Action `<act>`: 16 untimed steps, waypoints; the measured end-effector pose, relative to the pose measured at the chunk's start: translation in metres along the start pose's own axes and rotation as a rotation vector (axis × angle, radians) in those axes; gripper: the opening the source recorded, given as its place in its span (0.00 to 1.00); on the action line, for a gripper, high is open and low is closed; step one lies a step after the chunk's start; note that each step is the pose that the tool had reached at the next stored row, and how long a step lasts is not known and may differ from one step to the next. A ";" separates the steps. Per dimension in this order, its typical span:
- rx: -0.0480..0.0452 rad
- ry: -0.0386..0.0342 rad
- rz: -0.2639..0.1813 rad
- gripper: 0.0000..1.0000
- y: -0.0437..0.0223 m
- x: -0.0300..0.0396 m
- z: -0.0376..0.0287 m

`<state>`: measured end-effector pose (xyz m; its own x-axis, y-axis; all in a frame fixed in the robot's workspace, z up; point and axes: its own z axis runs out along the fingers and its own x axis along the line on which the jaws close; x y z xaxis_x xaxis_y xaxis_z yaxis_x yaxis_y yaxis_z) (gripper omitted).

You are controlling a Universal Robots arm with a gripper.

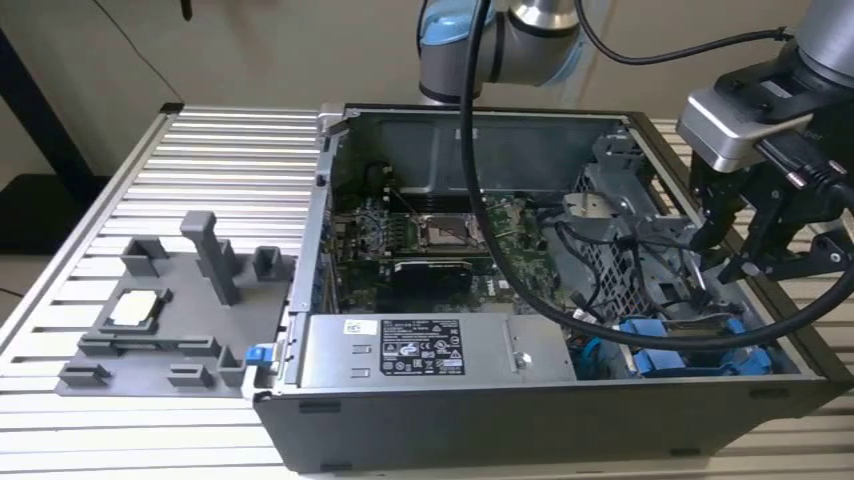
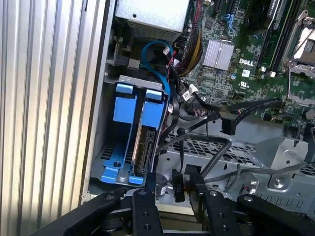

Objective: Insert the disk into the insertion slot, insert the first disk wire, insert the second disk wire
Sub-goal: 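Insert the first disk wire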

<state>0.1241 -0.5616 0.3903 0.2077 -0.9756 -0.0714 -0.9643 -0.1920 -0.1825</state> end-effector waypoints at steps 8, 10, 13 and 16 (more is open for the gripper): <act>0.0000 -0.0002 0.000 0.39 -0.0001 0.0000 0.0001; 0.0000 -0.0002 0.000 0.32 -0.0001 0.0000 0.0001; 0.0000 -0.0002 0.000 0.19 -0.0001 0.0000 0.0001; 0.0000 -0.0002 0.000 0.19 -0.0001 0.0000 0.0001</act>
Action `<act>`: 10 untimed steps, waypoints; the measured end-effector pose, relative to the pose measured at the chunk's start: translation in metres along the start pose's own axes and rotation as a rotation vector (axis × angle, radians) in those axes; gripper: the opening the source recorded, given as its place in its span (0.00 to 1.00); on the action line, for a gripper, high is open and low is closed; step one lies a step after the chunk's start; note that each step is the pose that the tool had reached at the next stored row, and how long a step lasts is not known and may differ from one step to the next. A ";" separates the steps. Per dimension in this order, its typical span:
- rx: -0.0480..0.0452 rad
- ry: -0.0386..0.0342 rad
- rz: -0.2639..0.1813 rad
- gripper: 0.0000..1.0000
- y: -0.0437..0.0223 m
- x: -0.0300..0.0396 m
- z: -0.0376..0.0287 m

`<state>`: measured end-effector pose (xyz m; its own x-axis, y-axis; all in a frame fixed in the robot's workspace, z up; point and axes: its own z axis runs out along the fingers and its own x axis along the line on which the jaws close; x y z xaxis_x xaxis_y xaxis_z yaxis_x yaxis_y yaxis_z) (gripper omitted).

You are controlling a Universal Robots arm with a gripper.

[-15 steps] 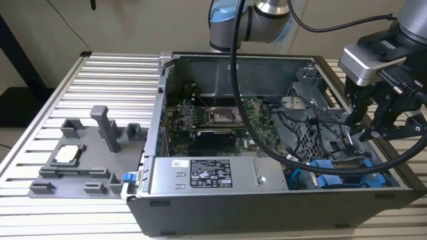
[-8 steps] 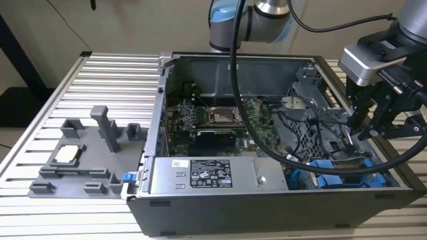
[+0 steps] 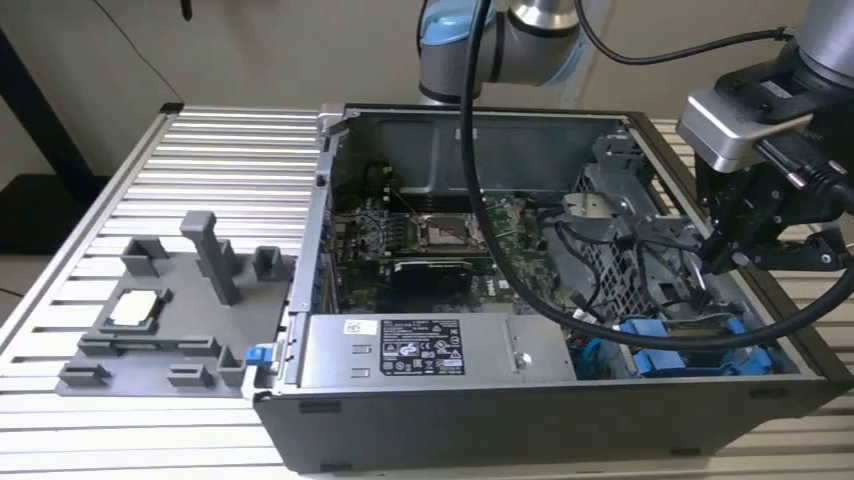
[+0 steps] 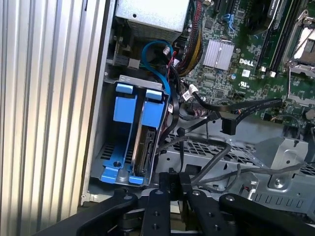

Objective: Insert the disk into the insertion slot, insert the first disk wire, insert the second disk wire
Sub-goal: 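Insert the first disk wire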

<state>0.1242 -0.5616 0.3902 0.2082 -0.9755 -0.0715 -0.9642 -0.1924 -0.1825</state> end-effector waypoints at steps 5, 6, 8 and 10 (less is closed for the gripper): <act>0.0000 -0.0001 0.000 0.19 0.0000 0.0000 0.0000; 0.0000 0.0000 0.000 0.19 0.0000 0.0000 0.0000; 0.0000 -0.0001 0.000 0.19 0.0000 0.0000 0.0000; 0.0000 0.0000 0.000 0.19 0.0000 0.0000 0.0000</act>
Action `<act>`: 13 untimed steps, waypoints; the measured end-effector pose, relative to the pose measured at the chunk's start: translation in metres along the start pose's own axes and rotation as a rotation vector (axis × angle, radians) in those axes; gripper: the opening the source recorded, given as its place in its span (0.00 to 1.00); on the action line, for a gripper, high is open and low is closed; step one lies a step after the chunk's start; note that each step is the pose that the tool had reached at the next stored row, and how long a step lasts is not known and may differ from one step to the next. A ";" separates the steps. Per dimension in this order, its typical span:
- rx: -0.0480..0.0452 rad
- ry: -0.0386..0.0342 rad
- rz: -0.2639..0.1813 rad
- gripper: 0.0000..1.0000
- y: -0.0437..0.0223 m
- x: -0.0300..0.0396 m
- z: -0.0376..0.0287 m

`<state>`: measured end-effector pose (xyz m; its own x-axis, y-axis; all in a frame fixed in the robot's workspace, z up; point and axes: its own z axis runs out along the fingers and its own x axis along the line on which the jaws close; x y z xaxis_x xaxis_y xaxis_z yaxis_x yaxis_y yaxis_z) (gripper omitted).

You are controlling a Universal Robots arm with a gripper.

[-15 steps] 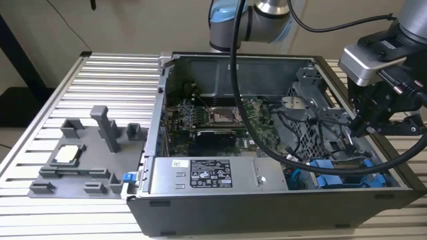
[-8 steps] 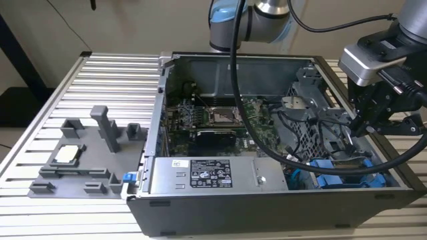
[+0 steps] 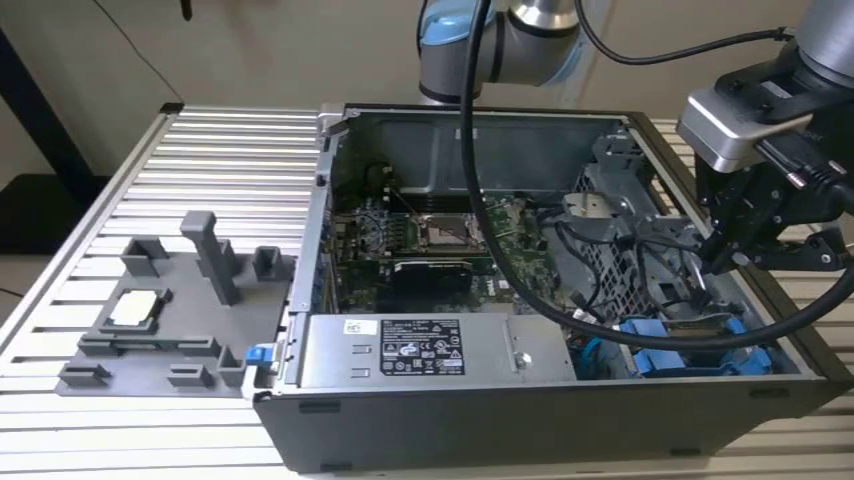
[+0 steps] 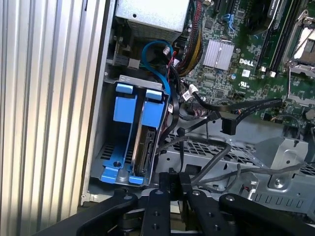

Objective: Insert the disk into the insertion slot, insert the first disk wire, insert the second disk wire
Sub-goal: 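Insert the first disk wire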

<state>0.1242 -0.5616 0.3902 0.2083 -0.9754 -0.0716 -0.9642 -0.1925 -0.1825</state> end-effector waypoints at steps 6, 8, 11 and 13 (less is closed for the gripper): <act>-0.0099 -0.0017 0.002 0.19 -0.0007 0.0007 0.0048; -0.0121 -0.0015 0.007 0.19 -0.0008 0.0010 0.0069; -0.0225 -0.0012 0.020 0.19 -0.0005 0.0012 0.0088; -0.0237 0.0017 0.039 0.19 0.0000 0.0014 0.0110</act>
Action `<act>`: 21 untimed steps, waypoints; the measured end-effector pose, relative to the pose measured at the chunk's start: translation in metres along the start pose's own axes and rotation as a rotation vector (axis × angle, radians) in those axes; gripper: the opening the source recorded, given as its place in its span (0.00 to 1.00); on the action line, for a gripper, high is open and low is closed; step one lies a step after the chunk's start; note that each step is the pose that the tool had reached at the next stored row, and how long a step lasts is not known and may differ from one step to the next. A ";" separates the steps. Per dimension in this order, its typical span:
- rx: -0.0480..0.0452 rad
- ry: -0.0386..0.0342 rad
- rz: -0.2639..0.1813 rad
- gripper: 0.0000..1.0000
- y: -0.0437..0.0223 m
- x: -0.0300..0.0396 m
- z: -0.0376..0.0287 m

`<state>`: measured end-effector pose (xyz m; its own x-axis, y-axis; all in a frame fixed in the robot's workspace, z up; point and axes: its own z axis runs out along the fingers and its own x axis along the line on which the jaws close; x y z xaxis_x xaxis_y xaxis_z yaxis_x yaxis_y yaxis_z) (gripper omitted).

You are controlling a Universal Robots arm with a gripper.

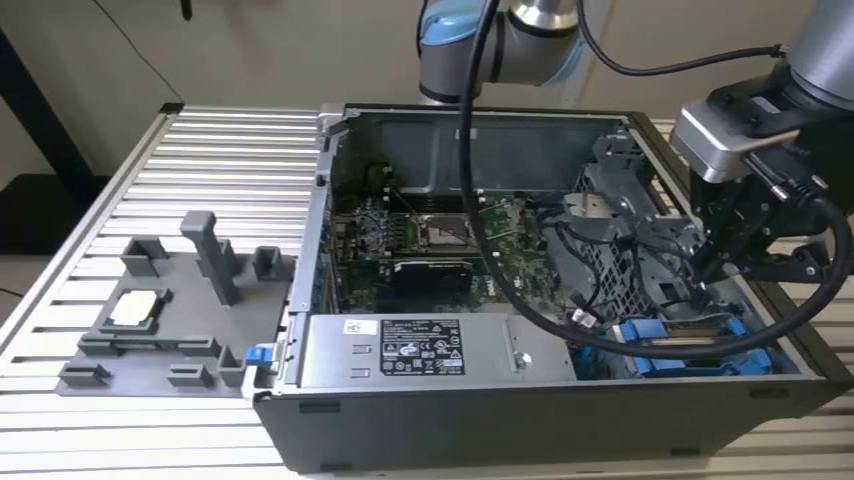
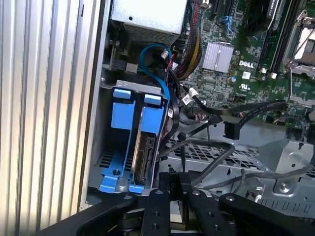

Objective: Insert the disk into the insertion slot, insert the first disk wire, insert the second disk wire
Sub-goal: 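Insert the first disk wire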

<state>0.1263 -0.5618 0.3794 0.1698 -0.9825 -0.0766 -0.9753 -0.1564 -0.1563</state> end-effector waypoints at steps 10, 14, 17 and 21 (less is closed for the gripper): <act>-0.1044 -0.0042 0.034 0.19 -0.0077 0.0025 0.0036; -0.1076 -0.0039 0.037 0.19 -0.0129 0.0040 0.0066; -0.1084 -0.0037 0.040 0.19 -0.0156 0.0054 0.0096; -0.1210 -0.0053 0.043 0.19 -0.0187 0.0077 0.0128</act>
<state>0.1477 -0.5652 0.3691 0.1281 -0.9880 -0.0859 -0.9915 -0.1257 -0.0329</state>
